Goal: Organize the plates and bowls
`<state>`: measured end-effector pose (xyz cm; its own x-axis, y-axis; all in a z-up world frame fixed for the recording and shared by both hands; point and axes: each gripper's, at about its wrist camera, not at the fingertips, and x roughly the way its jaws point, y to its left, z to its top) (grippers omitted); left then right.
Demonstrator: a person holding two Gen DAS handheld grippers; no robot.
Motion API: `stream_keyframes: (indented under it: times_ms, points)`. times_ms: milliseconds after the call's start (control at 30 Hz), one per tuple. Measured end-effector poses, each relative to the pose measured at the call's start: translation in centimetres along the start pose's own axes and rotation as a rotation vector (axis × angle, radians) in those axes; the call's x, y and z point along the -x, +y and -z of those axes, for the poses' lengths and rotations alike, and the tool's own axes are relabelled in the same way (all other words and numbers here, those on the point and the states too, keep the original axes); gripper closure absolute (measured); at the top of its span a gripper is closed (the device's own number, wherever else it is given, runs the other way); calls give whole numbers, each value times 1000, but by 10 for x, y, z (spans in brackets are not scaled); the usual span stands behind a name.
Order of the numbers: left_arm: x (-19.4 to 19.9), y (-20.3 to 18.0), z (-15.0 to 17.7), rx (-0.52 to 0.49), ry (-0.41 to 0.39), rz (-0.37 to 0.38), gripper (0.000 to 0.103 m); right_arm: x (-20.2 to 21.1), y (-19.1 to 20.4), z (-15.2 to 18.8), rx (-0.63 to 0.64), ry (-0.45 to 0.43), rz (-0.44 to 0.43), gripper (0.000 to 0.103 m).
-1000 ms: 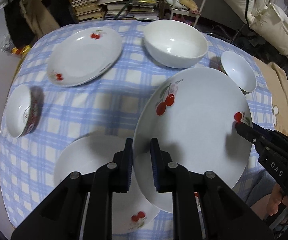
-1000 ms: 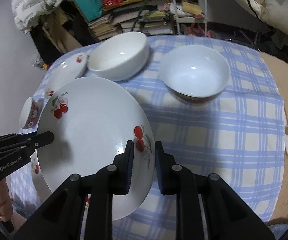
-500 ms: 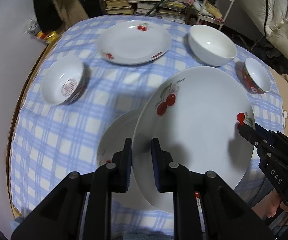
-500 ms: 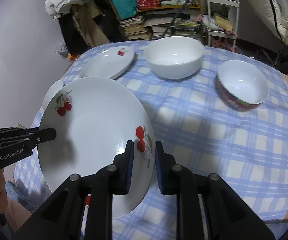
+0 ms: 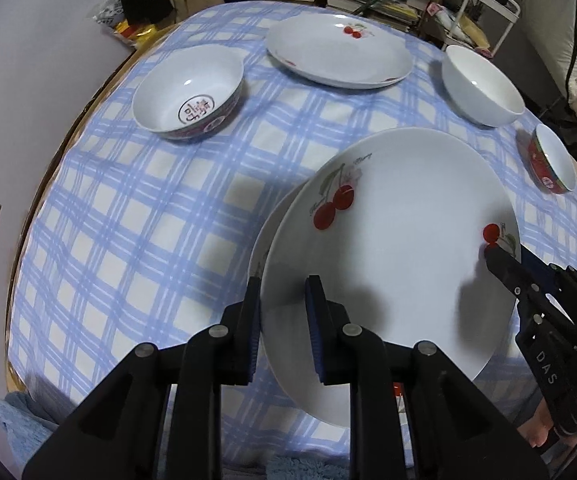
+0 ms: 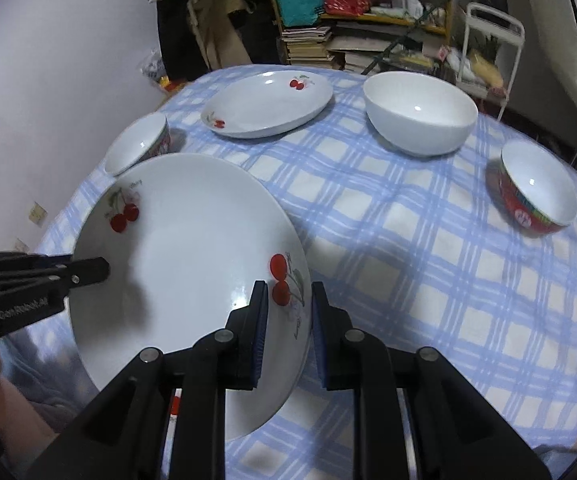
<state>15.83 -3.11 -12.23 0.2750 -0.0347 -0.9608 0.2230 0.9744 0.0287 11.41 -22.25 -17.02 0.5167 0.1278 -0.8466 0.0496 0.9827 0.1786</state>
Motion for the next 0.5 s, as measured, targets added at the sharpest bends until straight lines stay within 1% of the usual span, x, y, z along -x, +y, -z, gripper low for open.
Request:
stream_keyframes:
  times_ms: [100,167,267,400,500]
  points:
    - [-13,6,1,28,33,22,82,-9,-2,3,-18,0,-4,81]
    - [-20,7,3,37,51,34,82,-12,1,4,-16,-8,25,84]
    - [-26,4,4,32,59,31,82,-17,2,5,-7,-13,59,84]
    - [-34,3,3,37,79,28,82,-22,-3,5,-13,-6,39,84]
    - [-39,9,2,49,103,46,83,-26,-1,6,7,-7,30,84]
